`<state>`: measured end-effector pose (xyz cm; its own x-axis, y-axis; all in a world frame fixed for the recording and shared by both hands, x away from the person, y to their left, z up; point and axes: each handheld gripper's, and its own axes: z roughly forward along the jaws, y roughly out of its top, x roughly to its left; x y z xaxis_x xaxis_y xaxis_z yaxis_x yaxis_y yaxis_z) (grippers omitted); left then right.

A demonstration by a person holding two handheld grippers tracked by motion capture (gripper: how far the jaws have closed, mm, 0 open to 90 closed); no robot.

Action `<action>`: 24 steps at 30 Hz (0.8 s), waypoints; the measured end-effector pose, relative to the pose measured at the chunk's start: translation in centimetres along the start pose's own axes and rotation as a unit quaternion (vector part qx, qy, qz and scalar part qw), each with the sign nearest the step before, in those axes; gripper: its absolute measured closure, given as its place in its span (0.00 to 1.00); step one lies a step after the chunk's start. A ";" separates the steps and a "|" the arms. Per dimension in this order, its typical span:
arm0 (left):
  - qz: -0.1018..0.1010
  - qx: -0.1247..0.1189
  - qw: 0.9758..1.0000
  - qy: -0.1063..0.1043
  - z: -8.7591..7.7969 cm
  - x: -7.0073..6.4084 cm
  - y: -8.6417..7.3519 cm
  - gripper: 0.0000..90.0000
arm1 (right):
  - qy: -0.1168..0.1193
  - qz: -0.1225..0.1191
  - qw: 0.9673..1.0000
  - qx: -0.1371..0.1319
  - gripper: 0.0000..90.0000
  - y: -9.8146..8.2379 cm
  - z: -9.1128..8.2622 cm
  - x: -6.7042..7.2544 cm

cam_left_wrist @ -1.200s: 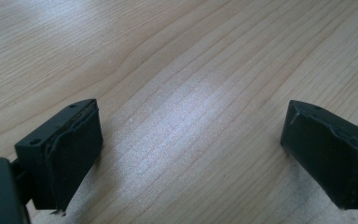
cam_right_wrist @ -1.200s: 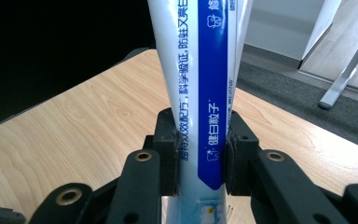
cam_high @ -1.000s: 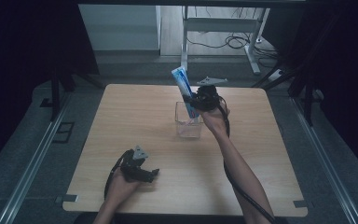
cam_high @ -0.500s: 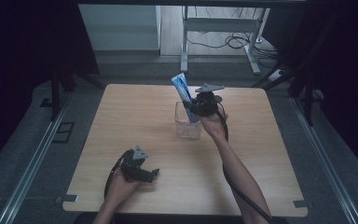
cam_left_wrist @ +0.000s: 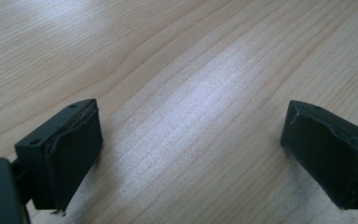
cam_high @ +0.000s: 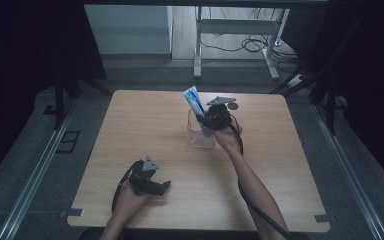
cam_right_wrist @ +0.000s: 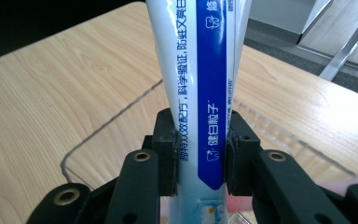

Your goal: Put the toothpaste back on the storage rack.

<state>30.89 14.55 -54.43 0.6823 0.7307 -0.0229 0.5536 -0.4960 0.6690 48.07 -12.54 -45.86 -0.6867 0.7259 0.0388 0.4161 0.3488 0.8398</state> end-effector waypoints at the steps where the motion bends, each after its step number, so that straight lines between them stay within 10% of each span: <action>1: 0.000 0.000 1.000 0.000 0.0 0.0 0.0 0.06 | -0.001 -0.003 1.000 0.003 0.77 -0.1 0.1 0.0; 24: -0.002 0.000 1.000 -0.001 0.0 0.0 0.0 0.06 | -0.006 -0.011 0.999 0.036 0.67 0.1 0.4 0.5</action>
<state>30.87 14.52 -54.43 0.6811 0.7317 -0.0258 0.5560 -0.4939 0.6685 48.02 -11.90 -45.97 -0.6887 0.7249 0.0133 0.4425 0.4058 0.7997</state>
